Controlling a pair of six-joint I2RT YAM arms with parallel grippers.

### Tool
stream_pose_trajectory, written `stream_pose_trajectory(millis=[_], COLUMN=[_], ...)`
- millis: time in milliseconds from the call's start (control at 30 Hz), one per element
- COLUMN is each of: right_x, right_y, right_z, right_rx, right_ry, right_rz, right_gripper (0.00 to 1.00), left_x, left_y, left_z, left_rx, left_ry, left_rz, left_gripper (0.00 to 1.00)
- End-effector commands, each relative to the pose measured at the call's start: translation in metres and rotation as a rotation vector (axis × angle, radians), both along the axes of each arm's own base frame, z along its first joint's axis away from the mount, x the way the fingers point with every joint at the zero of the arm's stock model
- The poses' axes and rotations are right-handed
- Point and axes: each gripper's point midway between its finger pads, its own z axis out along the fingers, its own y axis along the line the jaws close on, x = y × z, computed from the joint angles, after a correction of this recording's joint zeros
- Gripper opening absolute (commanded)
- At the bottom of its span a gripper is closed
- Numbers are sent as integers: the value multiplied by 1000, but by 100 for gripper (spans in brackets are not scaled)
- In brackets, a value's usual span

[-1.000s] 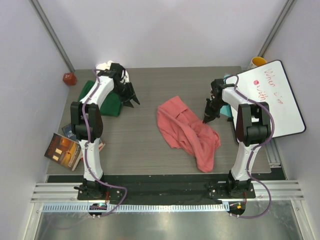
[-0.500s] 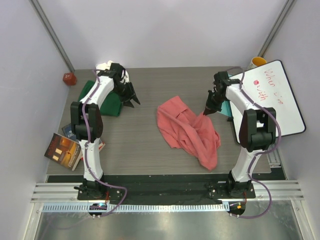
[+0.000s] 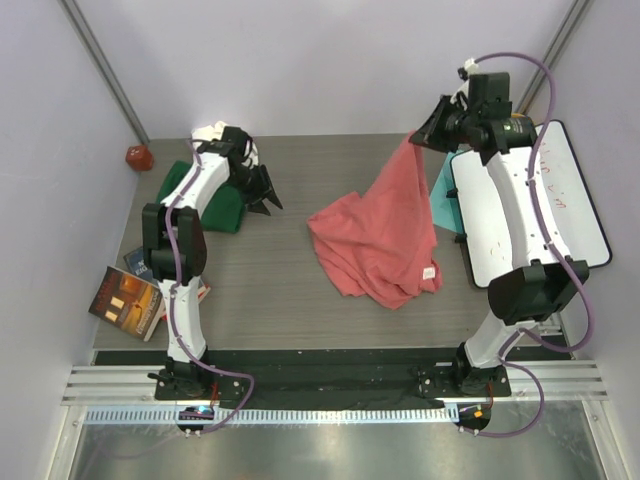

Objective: Fold and stack the t-shirts

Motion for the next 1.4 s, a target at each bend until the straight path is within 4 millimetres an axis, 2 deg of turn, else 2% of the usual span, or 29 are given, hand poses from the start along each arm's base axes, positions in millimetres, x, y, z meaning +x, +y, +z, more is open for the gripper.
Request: stream_pose_trajectory(millis=[0, 33, 67, 200, 233, 333, 400, 433, 567, 633, 667, 700, 767, 800, 867, 900, 1000, 1067, 1133, 1200, 1267, 1367], right_x=[-10, -12, -16, -39, -48, -71, -84, -98, -122, -128, -126, -128, -137, -140, -146, -153, -163, -166, -178, -190, -204, -220], right_y=[21, 24, 26, 36, 40, 38, 31, 24, 14, 9, -3, -10, -23, -36, -45, -56, -73, -88, -101, -109, -119, -125], right_z=[87, 99, 120, 167, 179, 200, 209, 222, 236, 227, 221, 206, 199, 193, 187, 185, 163, 147, 130, 114, 98, 91], right_rx=[118, 136, 153, 209, 232, 237, 211, 193, 171, 149, 115, 78, 37, 3, -22, -42, -85, -129, -175, -200, -235, -216], right_ry=[-183, -204, -250, -351, -372, -418, -452, -495, -539, -503, -485, -431, -410, -392, -379, -375, -291, -236, -171, -101, -31, -15], right_rz=[86, 93, 109, 182, 209, 215, 188, 159, 122, 100, 32, 3, -65, -130, -174, -229, -320, -395, -456, -497, -551, -606], right_gripper=[1, 1, 1, 1, 1, 1, 1, 1, 1, 1, 1, 1, 1, 1, 1, 1, 1, 1, 1, 1, 1, 1], left_x=[4, 3, 3, -1, -5, -10, -10, -9, -7, -4, -5, -1, -2, -1, 0, 0, 3, 3, 7, 6, 6, 12], left_y=[-5, -3, -2, 4, 6, 5, 2, 0, -11, -20, -26, -31, -42, -48, -64, -69, -92, -108, -122, -136, -148, -160], left_z=[23, 23, 24, 34, 30, 29, 29, 30, 31, 33, 26, 29, 29, 31, 35, 35, 39, 31, 25, 22, 9, 0], left_rx=[-22, -14, -9, 13, 18, 6, -10, -15, -37, -61, -61, -62, -67, -75, -103, -112, -158, -182, -192, -198, -199, -218], left_ry=[-75, -77, -83, -109, -97, -93, -97, -102, -110, -110, -84, -95, -93, -99, -126, -126, -147, -123, -119, -126, -113, -123], left_rz=[-1, 5, 11, 34, 39, 50, 47, 44, 16, -2, -14, -22, -47, -55, -85, -84, -107, -119, -135, -162, -172, -154], left_gripper=[42, 42, 42, 42, 42, 42, 42, 43, 44, 44, 44, 44, 36, 31, 28, 29, 41, 45, 48, 48, 48, 48])
